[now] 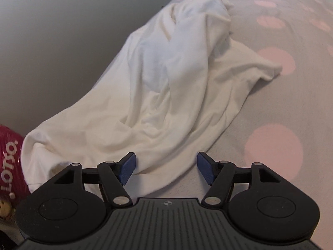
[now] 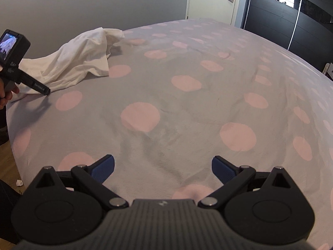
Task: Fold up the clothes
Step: 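Move the left gripper to the white T-shirt and pinch its fabric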
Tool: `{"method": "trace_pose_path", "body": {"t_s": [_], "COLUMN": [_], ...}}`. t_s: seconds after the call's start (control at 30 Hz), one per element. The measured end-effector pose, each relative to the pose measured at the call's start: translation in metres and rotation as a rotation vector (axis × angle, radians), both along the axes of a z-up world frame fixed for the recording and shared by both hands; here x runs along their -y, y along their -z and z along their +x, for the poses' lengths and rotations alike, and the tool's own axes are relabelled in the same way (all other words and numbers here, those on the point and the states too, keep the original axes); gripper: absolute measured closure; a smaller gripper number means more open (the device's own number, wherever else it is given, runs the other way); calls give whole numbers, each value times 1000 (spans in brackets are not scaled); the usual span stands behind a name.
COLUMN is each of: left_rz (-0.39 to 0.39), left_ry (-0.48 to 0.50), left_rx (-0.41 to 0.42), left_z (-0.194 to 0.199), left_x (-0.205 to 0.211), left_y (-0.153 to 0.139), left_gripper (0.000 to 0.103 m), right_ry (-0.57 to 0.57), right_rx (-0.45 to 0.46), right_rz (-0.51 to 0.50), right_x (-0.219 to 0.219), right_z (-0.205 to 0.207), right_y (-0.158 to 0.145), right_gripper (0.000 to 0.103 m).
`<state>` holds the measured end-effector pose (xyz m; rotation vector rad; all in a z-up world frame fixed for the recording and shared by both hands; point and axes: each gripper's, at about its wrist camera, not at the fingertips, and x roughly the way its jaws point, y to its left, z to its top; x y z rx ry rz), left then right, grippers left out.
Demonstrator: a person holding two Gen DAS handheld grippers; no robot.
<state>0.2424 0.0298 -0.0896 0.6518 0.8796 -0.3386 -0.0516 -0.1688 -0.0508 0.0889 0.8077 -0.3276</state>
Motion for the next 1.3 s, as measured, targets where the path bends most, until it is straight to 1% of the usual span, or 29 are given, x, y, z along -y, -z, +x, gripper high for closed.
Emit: {"method": "trace_pose_path", "body": {"t_s": [0.1, 0.2, 0.3, 0.37, 0.43, 0.47, 0.5, 0.53, 0.63, 0.77, 0.87, 1.0, 1.03, 1.1, 1.2, 1.23, 1.3], "left_rz": [9, 5, 15, 29, 41, 52, 70, 83, 91, 96, 55, -43, -70, -123, -181, -193, -209], "left_ry": [42, 65, 88, 109, 134, 145, 153, 155, 155, 189, 241, 346, 375, 441, 542, 573, 629], "left_rx": [28, 51, 86, 92, 86, 85, 90, 99, 121, 153, 169, 189, 190, 182, 161, 154, 138], "left_z": [1, 5, 11, 10, 9, 7, 4, 2, -2, -16, -32, -71, -81, -105, -143, -156, -183], "left_x": [-6, -12, -12, -6, 0, 4, 8, 11, 15, 21, 27, 37, 42, 54, 74, 82, 99], "left_y": [4, 4, 6, 6, 6, 5, 5, 3, -6, -28, -51, -88, -98, -118, -144, -149, -148], "left_gripper": [27, 25, 25, 35, 69, 74, 82, 87, 91, 93, 93, 95, 96, 96, 96, 96, 97], "right_ry": [-13, -27, -36, -38, -38, -35, -31, -28, -18, -5, 3, 17, 26, 43, 74, 85, 108], "right_rx": [-11, -24, -32, -37, -40, -39, -37, -34, -24, -6, 9, 32, 34, 38, 46, 49, 55], "right_rz": [1, 1, 4, 3, 1, 0, -1, -1, -6, -11, -19, -52, -62, -79, -90, -92, -98], "right_x": [-4, -8, -12, -13, -14, -14, -15, -15, -15, -14, -12, -9, -6, -2, 9, 12, 19], "right_z": [4, 7, 8, 7, 6, 5, 4, 3, -1, -8, -15, -26, -29, -34, -46, -51, -61], "right_y": [3, 6, 9, 10, 10, 10, 9, 8, 5, -2, -8, -21, -25, -32, -46, -50, -57], "right_gripper": [2, 2, 2, 2, 2, 2, 2, 2, 2, 2, 2, 2, 2, 2, 2, 2, 2]}}
